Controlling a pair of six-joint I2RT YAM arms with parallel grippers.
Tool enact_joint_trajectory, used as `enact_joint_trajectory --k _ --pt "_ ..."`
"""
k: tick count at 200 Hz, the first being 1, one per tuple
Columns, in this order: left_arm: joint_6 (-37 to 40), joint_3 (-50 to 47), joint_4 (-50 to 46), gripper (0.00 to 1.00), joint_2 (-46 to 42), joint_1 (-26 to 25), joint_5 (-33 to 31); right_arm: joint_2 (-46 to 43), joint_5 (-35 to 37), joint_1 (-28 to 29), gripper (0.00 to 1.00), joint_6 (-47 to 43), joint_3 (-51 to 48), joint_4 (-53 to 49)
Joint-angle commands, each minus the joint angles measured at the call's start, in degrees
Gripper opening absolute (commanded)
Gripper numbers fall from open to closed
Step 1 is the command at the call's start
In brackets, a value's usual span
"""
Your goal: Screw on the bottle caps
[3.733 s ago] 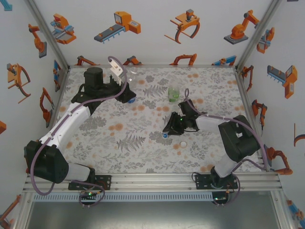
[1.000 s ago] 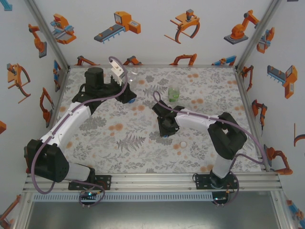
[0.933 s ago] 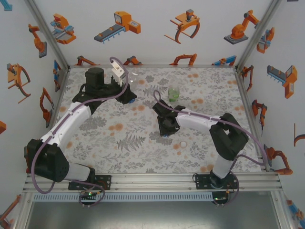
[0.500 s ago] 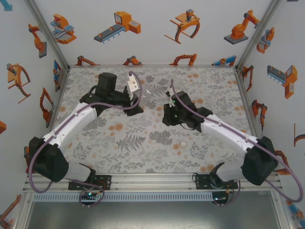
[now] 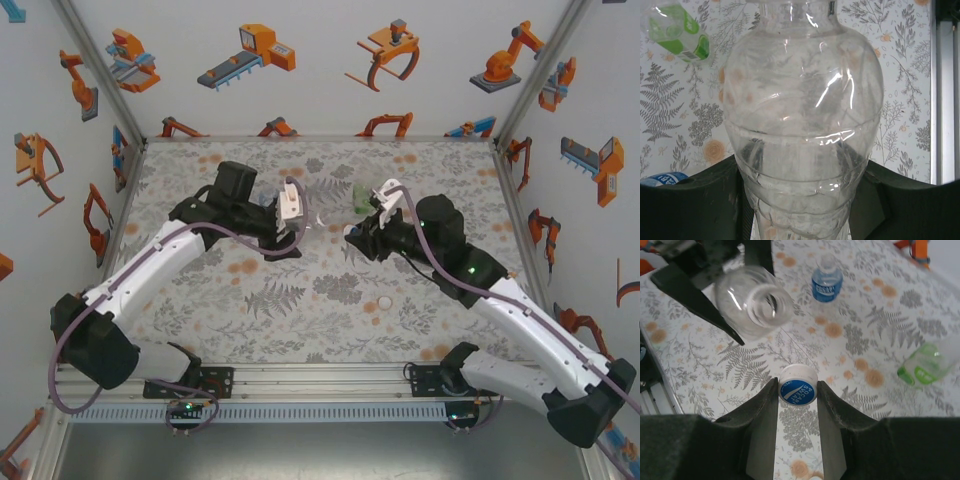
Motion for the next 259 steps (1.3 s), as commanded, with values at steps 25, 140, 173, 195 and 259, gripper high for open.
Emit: enact_joint_trajectory --k 25,140,173,195,259 --pt "16.20 -1.75 -7.46 0.00 -0.76 -3.06 0.20 0.45 -14.31 -0.26 0.17 -11.07 1.55 3.49" --pt "18.62 -4.33 -6.03 0.00 -2.46 -3.77 0.08 2.11 -25.05 -0.24 0.11 -19.84 2.64 -2.59" --pt "17.90 -3.99 -5.99 0.00 -2.46 -3.82 0.40 2.55 -24.42 -0.26 0.10 -19.75 2.51 -3.23" --pt "17.88 -3.99 -6.03 0.00 -2.45 -3.82 0.50 2.88 -23.94 -0.25 0.10 -19.75 2.30 -2.89" --pt "17.88 -3.97 -6.03 0.00 -2.41 -3.86 0.87 5.17 -24.36 -0.17 0.09 -19.67 3.26 -2.06"
